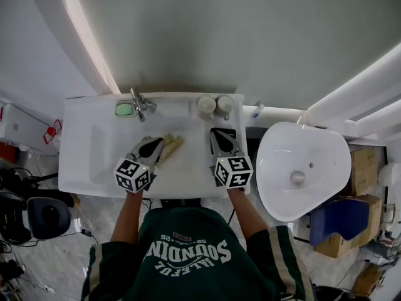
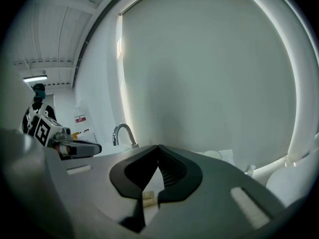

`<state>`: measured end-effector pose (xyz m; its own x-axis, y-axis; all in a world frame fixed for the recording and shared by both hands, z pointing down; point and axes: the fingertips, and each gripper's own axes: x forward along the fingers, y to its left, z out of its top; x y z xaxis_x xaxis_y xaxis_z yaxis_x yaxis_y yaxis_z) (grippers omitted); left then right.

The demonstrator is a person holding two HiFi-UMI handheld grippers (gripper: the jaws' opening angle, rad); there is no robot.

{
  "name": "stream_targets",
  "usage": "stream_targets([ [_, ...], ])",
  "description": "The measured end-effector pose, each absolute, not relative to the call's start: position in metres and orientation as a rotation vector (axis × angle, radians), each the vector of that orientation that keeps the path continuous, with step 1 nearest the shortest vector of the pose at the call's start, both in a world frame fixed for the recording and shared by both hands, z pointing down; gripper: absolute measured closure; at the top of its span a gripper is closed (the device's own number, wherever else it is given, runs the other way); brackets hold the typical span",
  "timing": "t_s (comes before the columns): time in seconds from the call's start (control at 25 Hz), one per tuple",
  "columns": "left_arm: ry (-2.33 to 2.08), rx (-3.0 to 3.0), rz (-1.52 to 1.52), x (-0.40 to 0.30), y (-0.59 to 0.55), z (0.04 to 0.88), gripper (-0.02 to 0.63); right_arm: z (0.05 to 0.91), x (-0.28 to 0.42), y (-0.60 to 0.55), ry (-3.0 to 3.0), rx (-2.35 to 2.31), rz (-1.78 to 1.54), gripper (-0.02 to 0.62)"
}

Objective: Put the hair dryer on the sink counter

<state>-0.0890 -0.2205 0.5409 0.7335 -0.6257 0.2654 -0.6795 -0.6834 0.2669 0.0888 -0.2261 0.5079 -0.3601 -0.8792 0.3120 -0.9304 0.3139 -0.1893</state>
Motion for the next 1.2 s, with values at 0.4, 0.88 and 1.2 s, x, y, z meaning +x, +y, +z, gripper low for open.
stream_targets([
  [0.4,-1.046,2.591,0.195,-0.102,-0.223,0.531,0.554,0.486,0.059,-0.222,-2.533,1.602,0.425,0.589],
  [0.88,-1.054,2.588,0.191,-0.108,-0.227,0.532,0.554,0.491,0.048,-0.223,-2.540,1.576,0.413,0.589],
  [1.2,-1.051,2.582,0.190,-0.110,-0.232,0.534,0.554,0.495,0.047,-0.226,-2.534,1.570,0.415,0.589],
])
